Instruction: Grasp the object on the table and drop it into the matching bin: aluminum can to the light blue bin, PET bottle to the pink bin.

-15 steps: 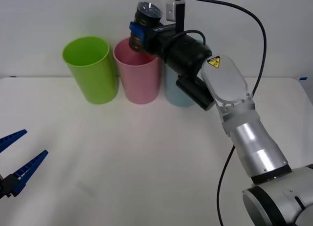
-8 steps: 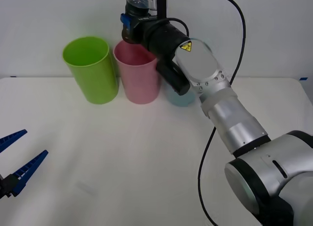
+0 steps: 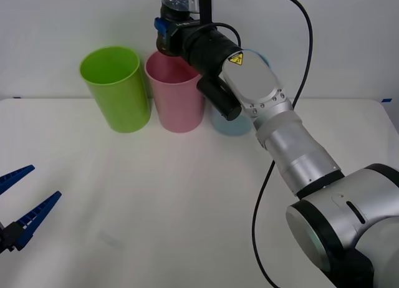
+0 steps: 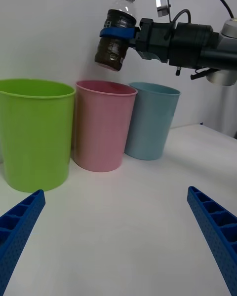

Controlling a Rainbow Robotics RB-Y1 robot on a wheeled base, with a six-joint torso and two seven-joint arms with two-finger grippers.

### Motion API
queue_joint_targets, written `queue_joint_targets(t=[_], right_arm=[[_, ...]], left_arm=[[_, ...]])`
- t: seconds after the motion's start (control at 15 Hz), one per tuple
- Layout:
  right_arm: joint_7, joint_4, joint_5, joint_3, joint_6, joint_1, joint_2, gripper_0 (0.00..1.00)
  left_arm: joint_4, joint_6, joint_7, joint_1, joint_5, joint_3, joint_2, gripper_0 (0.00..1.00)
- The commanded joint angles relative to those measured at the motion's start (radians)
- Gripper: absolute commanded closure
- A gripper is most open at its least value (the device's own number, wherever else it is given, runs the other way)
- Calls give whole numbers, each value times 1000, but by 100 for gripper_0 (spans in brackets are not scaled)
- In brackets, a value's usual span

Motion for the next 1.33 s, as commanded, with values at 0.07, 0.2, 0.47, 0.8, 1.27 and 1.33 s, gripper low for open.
queue_joint_targets(t=[0.07,0.2,0.47,0.8,1.27,1.33], right_arm=[[15,0,-1,1,-2,0,-5,0],[24,0,-6,1,-5,0,-10,0],[27,-1,-30,1,-18,2,-22,0],[32,-109,-45,1,-75,86,-62,0],[3,-460,-124,69,-161,339,-237,0],[0,-515,-142,79,-161,382,-274,0]], left_arm=[[0,0,0,0,0,0,0,0],[0,0,0,0,0,0,0,0],[0,0,0,0,0,0,0,0],[0,0,0,0,0,0,0,0],[0,0,0,0,0,0,0,0],[0,0,0,0,0,0,0,0]])
